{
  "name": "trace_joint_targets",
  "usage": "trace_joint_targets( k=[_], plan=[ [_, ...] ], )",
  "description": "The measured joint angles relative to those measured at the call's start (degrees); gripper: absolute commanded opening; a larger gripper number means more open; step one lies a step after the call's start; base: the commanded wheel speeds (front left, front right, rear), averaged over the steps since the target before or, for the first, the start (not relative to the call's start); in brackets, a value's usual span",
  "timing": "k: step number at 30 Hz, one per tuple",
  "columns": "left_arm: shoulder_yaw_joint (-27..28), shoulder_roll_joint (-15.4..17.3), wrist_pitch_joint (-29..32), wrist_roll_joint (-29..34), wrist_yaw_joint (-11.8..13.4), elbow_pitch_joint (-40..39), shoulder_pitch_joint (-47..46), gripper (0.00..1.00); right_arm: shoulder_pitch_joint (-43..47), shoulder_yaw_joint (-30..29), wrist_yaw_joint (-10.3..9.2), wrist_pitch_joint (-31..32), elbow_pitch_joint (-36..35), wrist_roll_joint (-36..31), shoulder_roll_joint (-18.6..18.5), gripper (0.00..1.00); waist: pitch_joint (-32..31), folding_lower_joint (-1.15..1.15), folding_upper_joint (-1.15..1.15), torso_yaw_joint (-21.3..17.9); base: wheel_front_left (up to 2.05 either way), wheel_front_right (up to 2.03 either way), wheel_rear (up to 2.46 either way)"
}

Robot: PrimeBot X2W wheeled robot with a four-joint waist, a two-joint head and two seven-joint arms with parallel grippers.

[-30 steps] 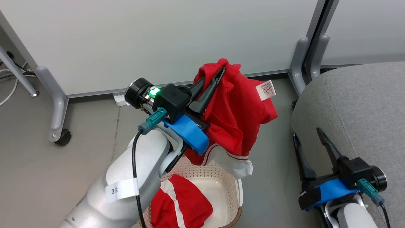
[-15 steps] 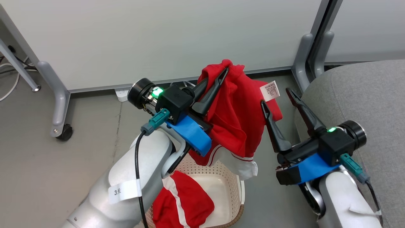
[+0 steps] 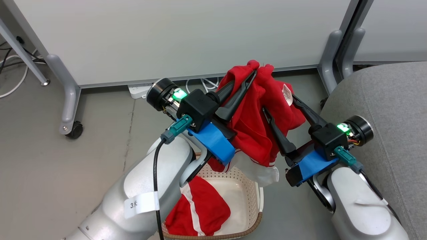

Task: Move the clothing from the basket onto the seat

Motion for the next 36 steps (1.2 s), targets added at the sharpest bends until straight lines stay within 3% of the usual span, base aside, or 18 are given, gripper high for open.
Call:
trace_joint_targets(
  k=[13,14,15,16,17,36],
  plan=[
    [-1.77,-0.38,0.00,0.26,-0.01,-1.07,-1.14,0.00,-5.22,5.11,-0.01,0.00,8.22,1.48,-1.76,1.00,1.08,0.00,0.00,1.06,0.00,0.00,0.00],
    [-1.82,-0.37,0.00,0.26,-0.01,-1.12,-1.14,0.00,-5.47,5.69,0.00,0.00,8.91,1.93,-1.82,0.95,1.06,0.00,0.00,1.08,0.00,0.00,0.00],
    [-1.88,-0.36,0.00,0.26,-0.01,-1.14,-1.15,0.00,-5.69,6.14,0.00,0.00,9.34,2.34,-1.86,0.48,1.05,0.00,0.00,1.09,0.00,0.00,0.00],
    [-1.93,-0.35,0.00,0.25,-0.01,-1.19,-1.15,0.00,-5.92,6.55,0.00,0.00,9.78,2.76,-1.90,0.20,1.04,0.00,0.00,1.10,0.00,0.00,0.00],
    [-1.98,-0.33,0.00,0.24,-0.01,-1.22,-1.15,0.00,-6.12,6.90,0.00,0.00,10.21,3.18,-1.91,0.00,1.05,0.00,0.00,1.10,0.00,0.00,0.00],
    [-2.01,0.02,0.00,0.04,-0.01,-1.03,-1.25,0.00,-7.05,8.23,0.00,0.00,10.53,5.20,-2.26,0.00,0.83,0.00,0.00,0.74,0.00,0.00,0.00]
  ],
)
